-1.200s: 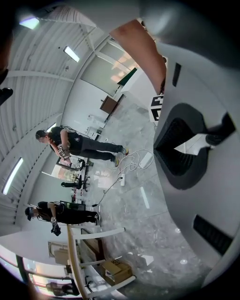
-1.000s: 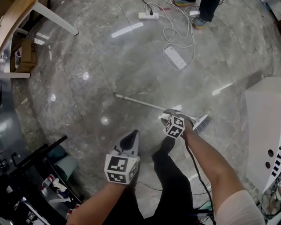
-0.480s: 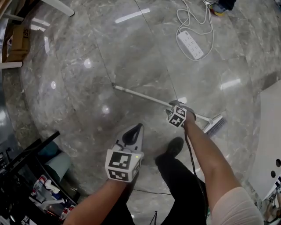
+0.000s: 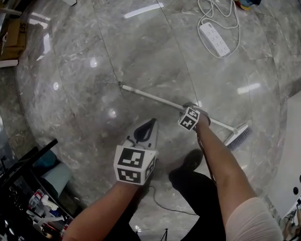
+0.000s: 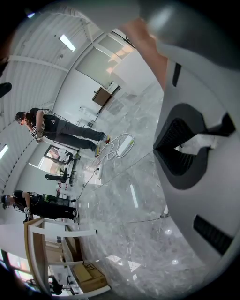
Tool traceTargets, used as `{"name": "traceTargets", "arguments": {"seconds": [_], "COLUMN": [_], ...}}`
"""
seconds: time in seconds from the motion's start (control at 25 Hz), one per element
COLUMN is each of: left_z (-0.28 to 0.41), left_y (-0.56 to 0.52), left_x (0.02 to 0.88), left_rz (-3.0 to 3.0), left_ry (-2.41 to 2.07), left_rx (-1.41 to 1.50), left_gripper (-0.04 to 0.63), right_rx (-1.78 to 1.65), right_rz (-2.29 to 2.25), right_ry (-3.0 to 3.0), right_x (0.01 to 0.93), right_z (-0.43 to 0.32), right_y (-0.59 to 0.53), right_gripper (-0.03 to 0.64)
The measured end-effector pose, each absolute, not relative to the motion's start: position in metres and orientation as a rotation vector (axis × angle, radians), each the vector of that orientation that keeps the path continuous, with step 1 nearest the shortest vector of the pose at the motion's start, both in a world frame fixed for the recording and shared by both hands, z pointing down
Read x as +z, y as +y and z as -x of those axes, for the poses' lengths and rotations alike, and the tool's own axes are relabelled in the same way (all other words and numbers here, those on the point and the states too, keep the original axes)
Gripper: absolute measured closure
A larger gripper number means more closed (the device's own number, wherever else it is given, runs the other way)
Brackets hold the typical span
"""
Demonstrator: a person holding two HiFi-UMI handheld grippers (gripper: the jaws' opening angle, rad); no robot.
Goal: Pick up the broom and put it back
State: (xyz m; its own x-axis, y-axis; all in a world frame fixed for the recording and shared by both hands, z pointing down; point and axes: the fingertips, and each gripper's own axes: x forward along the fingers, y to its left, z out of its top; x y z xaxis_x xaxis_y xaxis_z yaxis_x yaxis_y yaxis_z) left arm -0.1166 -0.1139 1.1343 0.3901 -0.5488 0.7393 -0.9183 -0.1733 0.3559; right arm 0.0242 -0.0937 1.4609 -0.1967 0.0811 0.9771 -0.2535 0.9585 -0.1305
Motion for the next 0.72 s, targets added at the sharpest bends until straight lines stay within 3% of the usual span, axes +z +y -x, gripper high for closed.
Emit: {"name": "traceTargets", "arguments": {"seconds": [0.24,0.36,0.72], "left_z": [0.132,0.135,0.137], "left_y": [-0.114,-0.119,-0.124], "left_x": [1.148,1.146,1.116], "left_rz": [-1.841,-1.847,-1.851], "left_ry": [-1.296,-1.307,-1.335], "left_rx": [0.569,0.556,0.549], "left_gripper": [0.592,0.591,0.591], "right_rx": [0.292,0.266,0.231], "right_rz": [-0.137,-0.135,-0.17], "right_ry": [-1.718,-1.715,-1.794], "right_x": [1.477,1.476,1.426], "right_z": [-0.02,-0.02,-0.013], "right_y": [-0.104,-0.105,-0.127], "right_gripper": [0.471,0.536,0.543]}}
